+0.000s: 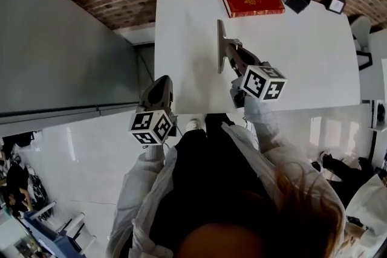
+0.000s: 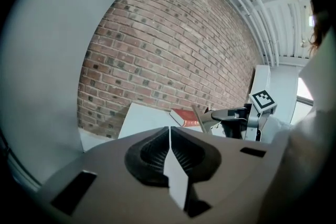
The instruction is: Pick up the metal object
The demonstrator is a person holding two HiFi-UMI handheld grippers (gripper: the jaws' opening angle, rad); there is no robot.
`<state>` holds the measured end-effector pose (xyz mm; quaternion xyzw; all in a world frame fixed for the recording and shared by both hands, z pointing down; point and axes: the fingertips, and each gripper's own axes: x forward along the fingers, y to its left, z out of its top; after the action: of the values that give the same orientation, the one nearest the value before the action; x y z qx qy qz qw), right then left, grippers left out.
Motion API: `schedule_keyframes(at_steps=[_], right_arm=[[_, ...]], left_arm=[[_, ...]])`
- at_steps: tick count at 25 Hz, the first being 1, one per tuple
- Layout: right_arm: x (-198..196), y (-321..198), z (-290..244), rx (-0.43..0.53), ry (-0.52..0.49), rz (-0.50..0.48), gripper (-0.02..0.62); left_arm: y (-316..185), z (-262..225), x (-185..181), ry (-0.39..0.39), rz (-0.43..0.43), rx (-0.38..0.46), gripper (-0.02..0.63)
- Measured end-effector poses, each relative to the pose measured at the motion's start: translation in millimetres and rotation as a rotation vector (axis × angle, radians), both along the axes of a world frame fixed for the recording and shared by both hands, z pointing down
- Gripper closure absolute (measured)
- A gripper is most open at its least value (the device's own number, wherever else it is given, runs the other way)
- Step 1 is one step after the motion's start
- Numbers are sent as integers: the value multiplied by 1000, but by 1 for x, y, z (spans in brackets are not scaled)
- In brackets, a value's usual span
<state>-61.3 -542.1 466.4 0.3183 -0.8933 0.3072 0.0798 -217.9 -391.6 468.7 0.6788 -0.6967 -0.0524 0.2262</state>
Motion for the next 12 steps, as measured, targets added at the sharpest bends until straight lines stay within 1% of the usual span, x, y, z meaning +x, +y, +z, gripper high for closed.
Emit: schedule_keyframes(at_steps=[8,12], right_arm=[[8,70,-44,217,62,-7,568],[16,101,-49,277,81,-8,569]], left_arm=[[51,-20,-9,-47,22,40,583],[73,-27,-17,-57,17,62,583]])
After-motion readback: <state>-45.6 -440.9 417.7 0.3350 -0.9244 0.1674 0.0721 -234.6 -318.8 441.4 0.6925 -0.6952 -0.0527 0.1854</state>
